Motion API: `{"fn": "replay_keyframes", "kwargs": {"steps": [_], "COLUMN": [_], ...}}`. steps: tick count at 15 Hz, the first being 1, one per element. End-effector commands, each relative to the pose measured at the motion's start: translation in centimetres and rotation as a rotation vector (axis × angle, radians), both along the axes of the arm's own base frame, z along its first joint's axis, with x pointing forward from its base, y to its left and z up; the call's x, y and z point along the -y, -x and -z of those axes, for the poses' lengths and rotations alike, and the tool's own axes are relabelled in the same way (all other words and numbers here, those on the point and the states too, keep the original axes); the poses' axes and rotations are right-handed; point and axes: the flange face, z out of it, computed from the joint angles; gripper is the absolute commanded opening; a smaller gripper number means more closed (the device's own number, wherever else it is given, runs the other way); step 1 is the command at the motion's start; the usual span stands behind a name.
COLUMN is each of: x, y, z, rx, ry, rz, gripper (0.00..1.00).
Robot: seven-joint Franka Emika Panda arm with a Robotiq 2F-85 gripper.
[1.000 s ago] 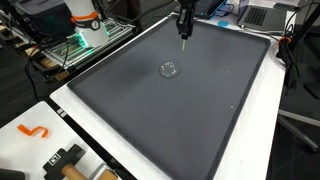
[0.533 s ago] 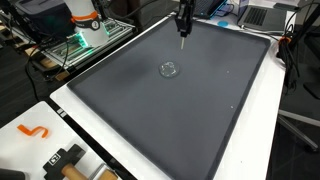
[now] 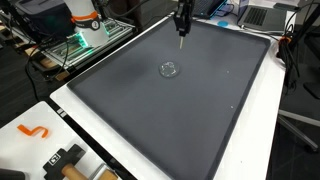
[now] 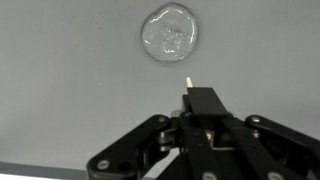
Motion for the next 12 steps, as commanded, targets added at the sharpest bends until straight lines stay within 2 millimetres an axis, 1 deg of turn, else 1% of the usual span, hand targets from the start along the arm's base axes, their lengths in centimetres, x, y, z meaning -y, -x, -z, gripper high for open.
{"fn": "replay_keyframes", "kwargs": {"steps": [1,2,4,9,12], "x": [0.0,0.0,0.4,0.4,0.7], "y": [0.0,0.0,0.5,2.2,3.1], "z": [0.0,0.0,1.3,4.5,6.1], "rx": [-0.001,-0.001,-0.036,-0.11,-0.142], "ry": [0.0,0.0,0.005,0.001,0.011], "rz": [0.0,0.0,0.002,-0.015,-0.01], "gripper": [0.13,0.03,0.03,0.03,0.03]}}
